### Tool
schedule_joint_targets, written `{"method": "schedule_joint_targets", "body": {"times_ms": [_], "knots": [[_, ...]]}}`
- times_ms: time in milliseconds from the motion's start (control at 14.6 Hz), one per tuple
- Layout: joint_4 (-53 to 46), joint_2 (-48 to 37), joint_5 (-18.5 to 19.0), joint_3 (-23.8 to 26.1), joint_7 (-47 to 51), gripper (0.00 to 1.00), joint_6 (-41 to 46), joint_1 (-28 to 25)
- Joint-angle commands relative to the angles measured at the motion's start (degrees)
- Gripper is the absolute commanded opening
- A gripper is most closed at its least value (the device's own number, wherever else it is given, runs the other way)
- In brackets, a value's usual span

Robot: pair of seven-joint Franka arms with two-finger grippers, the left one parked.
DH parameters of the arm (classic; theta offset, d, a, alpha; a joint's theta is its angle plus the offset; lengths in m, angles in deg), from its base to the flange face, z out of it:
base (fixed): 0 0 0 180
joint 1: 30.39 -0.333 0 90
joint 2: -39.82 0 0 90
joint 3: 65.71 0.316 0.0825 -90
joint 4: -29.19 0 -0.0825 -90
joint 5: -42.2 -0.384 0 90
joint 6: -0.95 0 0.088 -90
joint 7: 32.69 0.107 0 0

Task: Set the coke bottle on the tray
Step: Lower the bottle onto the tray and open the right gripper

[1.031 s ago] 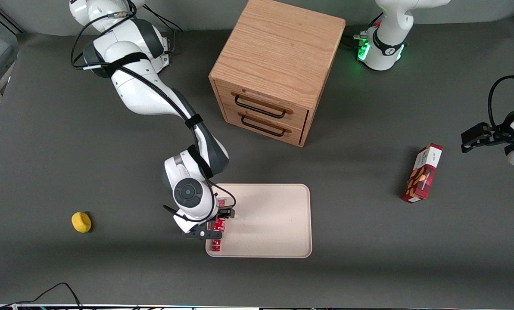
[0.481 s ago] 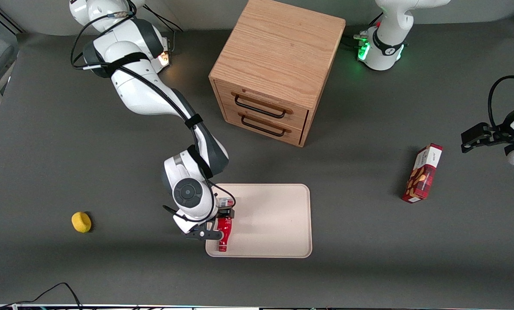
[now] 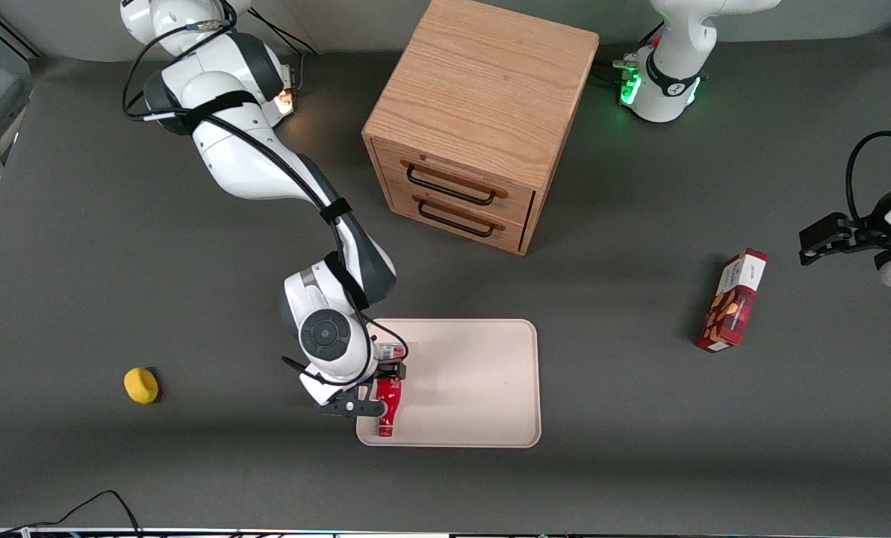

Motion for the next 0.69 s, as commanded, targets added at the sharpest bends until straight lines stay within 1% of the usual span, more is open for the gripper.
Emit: {"method": "schedule_joint_targets", "body": {"times_ms": [0,137,412,550,618], "knots": [[-1.35,0.33,0.57,-0.66,0.15,1.00,0.26,-0.57],[-1.35,-0.63,0.39,-0.66,-0.12,1.00,2.27,-0.13],[-1.26,-5.72,-0.48,-0.04,-0.47,1.00,11.92,0.48],[1.01,-10.02,-2.76,0.39,-0.73,1.00,17.29,1.89],[4.15,-13.35,-3.73,0.49,-0.82,1.00,18.97,2.68]]}}
